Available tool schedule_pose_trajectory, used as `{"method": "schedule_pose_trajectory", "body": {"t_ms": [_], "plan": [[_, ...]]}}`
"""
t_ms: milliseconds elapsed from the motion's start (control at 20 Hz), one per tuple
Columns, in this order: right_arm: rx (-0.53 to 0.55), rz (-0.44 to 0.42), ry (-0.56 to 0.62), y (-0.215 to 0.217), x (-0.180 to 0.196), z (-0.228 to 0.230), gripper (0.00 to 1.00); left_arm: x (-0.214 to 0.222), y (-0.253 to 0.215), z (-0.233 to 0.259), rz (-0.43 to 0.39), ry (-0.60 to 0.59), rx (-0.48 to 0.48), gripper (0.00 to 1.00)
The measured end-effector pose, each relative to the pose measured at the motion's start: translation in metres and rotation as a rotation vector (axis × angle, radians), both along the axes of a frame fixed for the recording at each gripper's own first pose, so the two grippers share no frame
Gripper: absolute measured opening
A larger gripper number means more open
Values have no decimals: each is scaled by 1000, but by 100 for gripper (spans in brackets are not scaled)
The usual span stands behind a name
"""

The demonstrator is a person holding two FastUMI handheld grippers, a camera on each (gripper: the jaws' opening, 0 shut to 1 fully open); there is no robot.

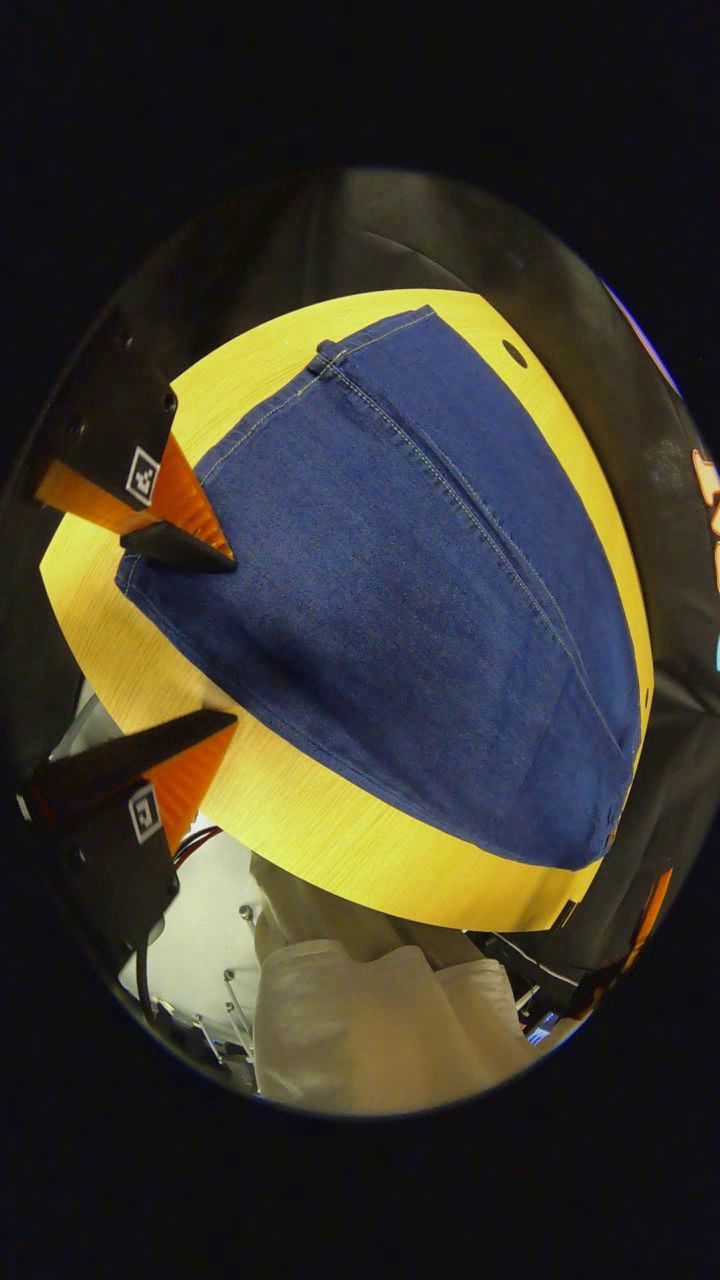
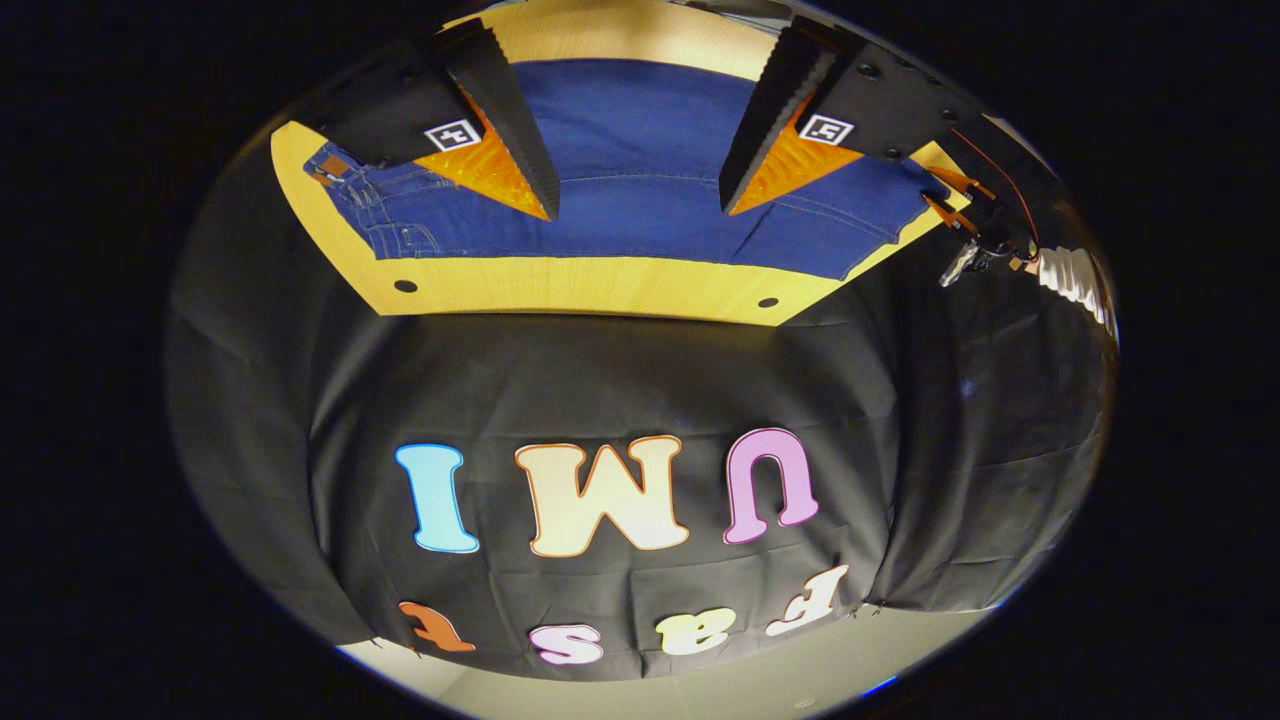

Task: Grasp the waist and the cuffs of the jeans and fold them to make the two legs overlap; first hold the waist and fold one-third of the jeans toward the cuffs, then hold the cuffs and fold the remaining one-third in the same direction to finish folding.

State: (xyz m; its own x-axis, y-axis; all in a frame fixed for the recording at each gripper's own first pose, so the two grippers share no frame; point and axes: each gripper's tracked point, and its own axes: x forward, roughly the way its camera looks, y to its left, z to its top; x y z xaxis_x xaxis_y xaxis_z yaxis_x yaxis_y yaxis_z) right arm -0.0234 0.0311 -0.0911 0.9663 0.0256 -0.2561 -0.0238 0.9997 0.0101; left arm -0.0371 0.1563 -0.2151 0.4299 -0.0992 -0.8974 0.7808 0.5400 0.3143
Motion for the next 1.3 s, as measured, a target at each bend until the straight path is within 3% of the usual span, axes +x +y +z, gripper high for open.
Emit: {"method": "schedule_pose_trajectory", "body": {"t_ms": [200,450,800,1000,1050,1200,1250,1300], "plan": [[16,6,8,-5,6,-4,99,1,-3,-1,-10,8,21,54],[42,16,23,-12,15,-10,99,9,-1,4,62,8,41,0],[6,85,109,-22,15,-36,98,6,-6,4,104,103,45,0],[-68,115,248,-55,-1,-69,99,7,-5,3,108,126,51,0],[-79,122,288,-63,-7,-78,94,7,-6,4,114,135,49,0],[-148,140,410,-89,-24,-104,99,9,-5,4,128,154,55,0],[-180,154,448,-97,-30,-112,94,9,-5,3,126,161,58,0],[-214,171,486,-105,-35,-118,99,9,-6,3,126,167,58,0]]}}
